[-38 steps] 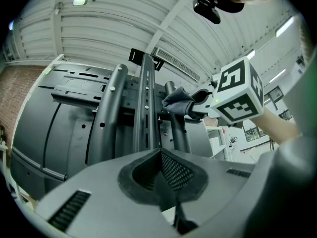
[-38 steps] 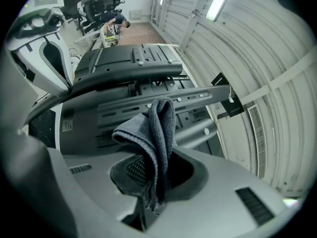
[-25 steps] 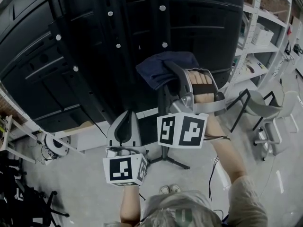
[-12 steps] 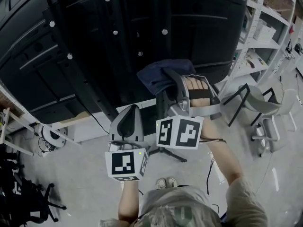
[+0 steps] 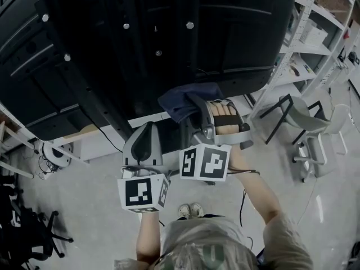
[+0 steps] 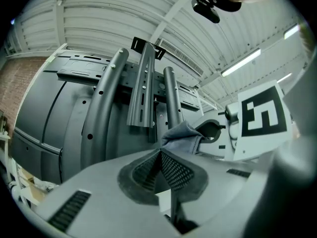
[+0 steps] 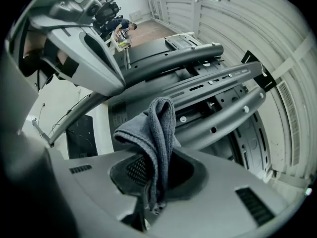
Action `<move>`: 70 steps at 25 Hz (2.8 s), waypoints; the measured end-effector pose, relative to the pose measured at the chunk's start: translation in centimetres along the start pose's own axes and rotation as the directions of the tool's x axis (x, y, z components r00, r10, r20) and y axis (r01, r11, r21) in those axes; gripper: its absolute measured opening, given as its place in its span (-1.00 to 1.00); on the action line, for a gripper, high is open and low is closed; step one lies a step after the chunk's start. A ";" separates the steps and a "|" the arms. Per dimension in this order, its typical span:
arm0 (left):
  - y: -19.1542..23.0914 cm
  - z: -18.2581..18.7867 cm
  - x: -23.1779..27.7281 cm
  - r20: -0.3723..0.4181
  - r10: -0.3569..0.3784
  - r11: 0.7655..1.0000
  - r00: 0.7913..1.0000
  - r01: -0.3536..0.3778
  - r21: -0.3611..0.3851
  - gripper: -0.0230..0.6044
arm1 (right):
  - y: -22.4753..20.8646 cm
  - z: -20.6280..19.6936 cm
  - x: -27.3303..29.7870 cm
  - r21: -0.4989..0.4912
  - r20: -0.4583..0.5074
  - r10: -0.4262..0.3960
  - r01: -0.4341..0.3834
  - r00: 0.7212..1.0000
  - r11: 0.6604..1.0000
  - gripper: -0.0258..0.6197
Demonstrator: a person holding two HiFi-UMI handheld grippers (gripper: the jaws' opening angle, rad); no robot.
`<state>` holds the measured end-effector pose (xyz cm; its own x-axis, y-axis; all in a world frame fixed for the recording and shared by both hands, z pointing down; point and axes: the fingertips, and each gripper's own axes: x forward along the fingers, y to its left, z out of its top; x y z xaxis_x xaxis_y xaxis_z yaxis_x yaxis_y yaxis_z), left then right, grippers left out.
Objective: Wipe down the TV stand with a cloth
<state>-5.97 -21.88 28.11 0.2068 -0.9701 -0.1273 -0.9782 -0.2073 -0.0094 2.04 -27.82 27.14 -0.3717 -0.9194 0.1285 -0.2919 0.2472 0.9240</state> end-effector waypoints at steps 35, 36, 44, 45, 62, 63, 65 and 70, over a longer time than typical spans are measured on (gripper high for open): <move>1.9 -17.0 -2.2 -0.152 0.097 0.994 0.984 -0.103 -0.031 -0.88 | 26.9 -9.5 2.9 0.067 -0.077 0.403 -0.398 0.912 0.915 -0.74; 2.1 -17.8 -2.3 -0.154 0.101 0.994 0.983 -0.108 -0.033 -0.88 | 28.1 -9.9 3.0 0.068 -0.082 0.413 -0.408 0.907 0.910 -0.74; 2.9 -24.2 -2.6 -0.171 0.117 0.991 0.978 -0.125 -0.038 -0.88 | 37.3 -13.4 4.3 0.094 -0.106 0.495 -0.487 0.862 0.868 -0.74; 3.0 -24.9 -2.4 -0.171 0.117 0.991 0.978 -0.125 -0.038 -0.88 | 38.4 -13.8 4.5 0.094 -0.108 0.506 -0.498 0.856 0.862 -0.74; 3.8 -32.4 -1.7 -0.210 0.147 0.985 0.967 -0.162 -0.056 -0.88 | 50.4 -18.9 5.5 0.099 -0.126 0.625 -0.617 0.770 0.781 -0.74; 3.9 -32.0 -1.5 -0.205 0.149 0.985 0.967 -0.164 -0.058 -0.88 | 50.2 -18.9 5.7 0.108 -0.128 0.629 -0.620 0.767 0.777 -0.74; 4.1 -30.8 -1.4 -0.199 0.153 0.985 0.968 -0.167 -0.054 -0.88 | 49.9 -18.5 5.6 0.128 -0.133 0.641 -0.628 0.756 0.767 -0.74; 4.4 -25.3 -1.8 -0.208 0.175 0.982 0.962 -0.186 -0.032 -0.88 | 44.9 -16.2 3.7 0.214 -0.124 0.633 -0.603 0.764 0.769 -0.74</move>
<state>-10.19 -24.21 53.35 0.0315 -0.9961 0.0820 -0.9985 -0.0277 0.0465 1.78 -25.09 74.93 -0.3598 -0.5838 0.7279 -0.1890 0.8095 0.5558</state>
